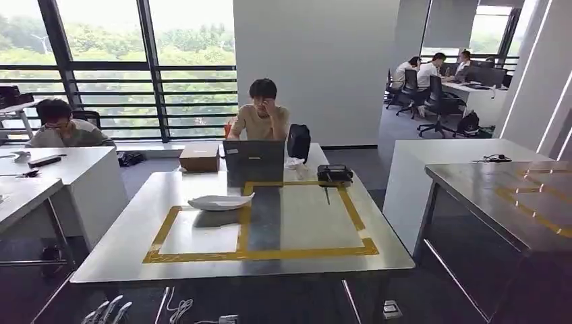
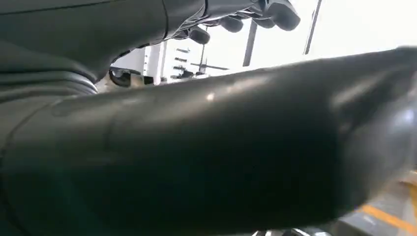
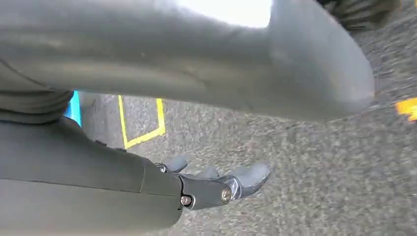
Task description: Take the parts from the cabinet and place them on the table.
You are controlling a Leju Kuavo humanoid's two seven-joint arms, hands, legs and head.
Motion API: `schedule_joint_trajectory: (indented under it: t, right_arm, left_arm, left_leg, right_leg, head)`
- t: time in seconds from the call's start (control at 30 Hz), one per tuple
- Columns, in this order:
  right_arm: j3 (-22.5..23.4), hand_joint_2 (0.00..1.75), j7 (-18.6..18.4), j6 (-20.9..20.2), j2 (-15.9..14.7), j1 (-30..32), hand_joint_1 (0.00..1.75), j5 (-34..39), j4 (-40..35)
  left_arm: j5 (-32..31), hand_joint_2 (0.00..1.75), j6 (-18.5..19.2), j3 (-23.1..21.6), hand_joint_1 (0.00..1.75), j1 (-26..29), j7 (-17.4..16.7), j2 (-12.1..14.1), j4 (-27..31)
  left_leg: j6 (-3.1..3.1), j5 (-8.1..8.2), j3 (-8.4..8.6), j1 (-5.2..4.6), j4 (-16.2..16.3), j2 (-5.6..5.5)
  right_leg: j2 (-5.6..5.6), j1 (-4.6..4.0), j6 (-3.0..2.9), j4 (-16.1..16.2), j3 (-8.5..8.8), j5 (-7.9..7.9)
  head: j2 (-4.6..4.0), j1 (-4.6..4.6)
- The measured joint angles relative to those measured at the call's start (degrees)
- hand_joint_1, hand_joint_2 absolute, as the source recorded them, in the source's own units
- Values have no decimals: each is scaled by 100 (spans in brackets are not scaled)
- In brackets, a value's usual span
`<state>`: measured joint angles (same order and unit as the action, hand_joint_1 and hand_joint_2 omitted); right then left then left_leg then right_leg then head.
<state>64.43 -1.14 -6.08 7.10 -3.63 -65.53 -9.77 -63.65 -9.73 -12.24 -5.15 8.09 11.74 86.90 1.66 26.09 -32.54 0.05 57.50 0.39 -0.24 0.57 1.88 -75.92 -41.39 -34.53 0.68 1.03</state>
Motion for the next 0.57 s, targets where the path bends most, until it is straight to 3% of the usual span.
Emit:
schedule_joint_trajectory:
  t: [0.03, 0.07, 0.1, 0.13, 0.17, 0.2, 0.27, 0.3, 0.33, 0.37, 0.43, 0.47, 0.5, 0.53, 0.57]
  right_arm:
    - [-2, 0, -2, -2, -15, 0, 0, -22, 0]
    - [-2, 0, -2, -7, -39, 1, 0, -35, 0]
    - [-4, 0, 0, -15, -52, 0, 0, -46, -2]
    - [-4, 0, -2, -17, -77, -4, 0, -66, -2]
    - [-11, 0, -4, -22, -107, -15, 0, -103, -4]
    - [-20, 0, -18, -26, -111, -16, 0, -120, -4]
    - [-41, 0, -65, -31, -155, -11, 0, -164, -4]
    - [-50, 0, -68, -31, -162, -12, 0, -170, -4]
    - [-59, 0, -59, -28, -162, -17, 0, -177, -4]
    - [-72, 0, -50, -22, -175, -24, 0, -190, -4]
    - [-114, 0, -37, -13, -210, -21, 0, -232, -9]
    - [-133, 0, -9, -24, -229, -16, 0, -254, -11]
    - [-155, 0, 26, -42, -251, -15, 0, -302, -11]
    - [-179, 0, 61, -50, -269, -17, 0, -337, -11]
    - [-203, 0, 66, -63, -282, -20, 0, -350, -11]
  left_arm:
    - [-4, 0, -6, 35, 0, 72, -19, -15, 7]
    - [-9, 0, -20, 66, 0, 132, -22, -26, 13]
    - [-11, 0, -37, 83, 0, 176, -28, -35, 26]
    - [-11, 0, -50, 116, 0, 217, -33, -52, 46]
    - [-11, 0, -63, 160, 0, 257, -39, -92, 59]
    - [-9, 0, -94, 205, 0, 302, -37, -127, 59]
    - [11, 0, -164, 258, 0, 382, -18, -216, 39]
    - [44, 0, -201, 291, 0, 430, 31, -262, 15]
    - [64, 0, -258, 334, 0, 468, 75, -293, -31]
    - [92, 0, -302, 376, 0, 490, 105, -338, -90]
    - [147, 0, -372, 452, 0, 494, 136, -409, -234]
    - [199, 0, -411, 498, 0, 500, 136, -455, -330]
    - [265, 0, -437, 546, 0, 509, 136, -485, -418]
    - [330, 0, -466, 603, 0, 517, 140, -500, -510]
    - [371, 0, -483, 660, 0, 521, 151, -518, -579]
  left_leg:
    - [-13, -72, -123, -2, 23, 3]
    - [-26, -137, -242, -2, 59, 3]
    - [-38, -186, -336, -1, 88, 2]
    - [-56, -238, -407, -1, 122, 0]
    - [-86, -281, -461, -21, 135, 0]
    - [-120, -332, -459, -11, 119, 6]
    - [-187, -451, -446, 13, 64, 14]
    - [-230, -505, -450, -2, 33, 4]
    - [-251, -435, -486, 22, 80, -18]
    - [-274, -104, -575, 16, 241, -30]
    - [-332, 627, -724, 40, 994, -32]
    - [-359, 851, -792, 51, 1451, -32]
    - [-376, 848, -802, 59, 1745, -31]
    - [-391, 669, -724, 73, 1839, -30]
    - [-401, 426, -562, 88, 1727, -31]
  right_leg:
    - [3, -2, -7, -13, 114, 209]
    - [7, -7, -23, 235, 367, 478]
    - [11, -11, -52, 651, 703, 632]
    - [23, -23, -94, 1219, 1118, 606]
    - [34, -58, -149, 1715, 1406, 310]
    - [33, -65, -169, 1851, 1471, 277]
    - [39, -97, -231, 1868, 1385, 344]
    - [34, -70, -284, 1911, 1358, 411]
    - [-26, -29, -321, 1956, 1319, 510]
    - [-20, -27, -381, 1965, 1248, 581]
    - [-35, -22, -384, 1959, 1086, 721]
    - [-48, -22, -381, 1953, 979, 800]
    - [-54, -20, -371, 1941, 902, 874]
    - [-59, -15, -354, 1921, 790, 949]
    - [-59, -8, -334, 1893, 681, 1015]
  head:
    - [0, -4]
    - [0, -2]
    - [0, -7]
    - [0, -4]
    - [0, -7]
    - [0, -4]
    - [0, 0]
    - [0, -5]
    - [-2, -2]
    - [-2, 0]
    - [-2, 11]
    - [0, 9]
    - [0, 11]
    - [0, 18]
    - [0, 17]
